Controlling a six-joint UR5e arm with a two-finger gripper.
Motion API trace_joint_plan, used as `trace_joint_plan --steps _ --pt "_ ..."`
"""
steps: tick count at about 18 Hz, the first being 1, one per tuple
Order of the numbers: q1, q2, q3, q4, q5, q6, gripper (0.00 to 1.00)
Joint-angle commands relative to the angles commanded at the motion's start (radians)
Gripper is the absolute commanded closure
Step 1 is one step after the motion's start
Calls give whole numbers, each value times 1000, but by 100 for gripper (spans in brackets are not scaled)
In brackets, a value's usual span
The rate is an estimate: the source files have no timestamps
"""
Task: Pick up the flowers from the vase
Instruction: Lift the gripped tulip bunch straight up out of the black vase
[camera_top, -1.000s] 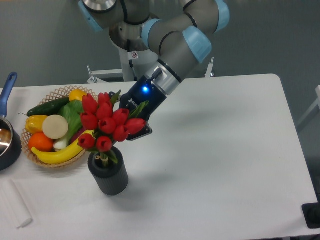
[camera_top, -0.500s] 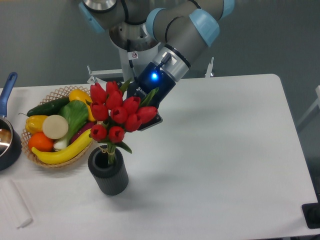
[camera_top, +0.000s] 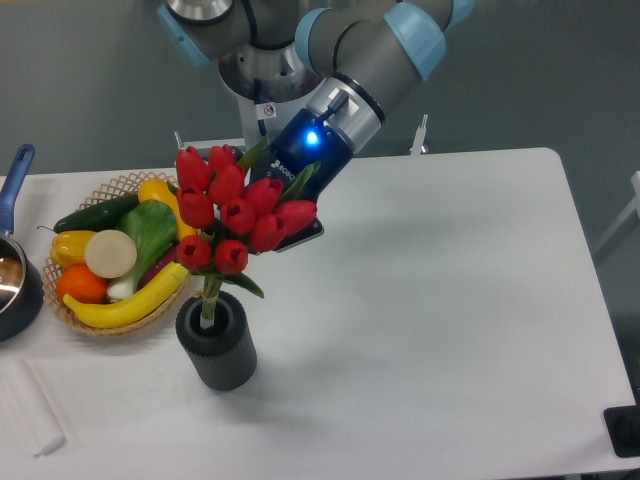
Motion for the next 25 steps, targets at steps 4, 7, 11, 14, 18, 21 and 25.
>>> trace_joint_plan --steps 4,7,11,14,18,21,25 --pt "15 -2 43 0 0 -67 61" --pt "32 -2 74 -2 -2 -87 61" --pt "58 -2 86 -2 -2 -84 61" --pt "66 -6 115 0 -3 -74 61" --pt "81 -49 182 0 -3 -55 61" --pt "113 -72 189 0 2 -5 61" --pt "162 -87 193 0 3 40 61"
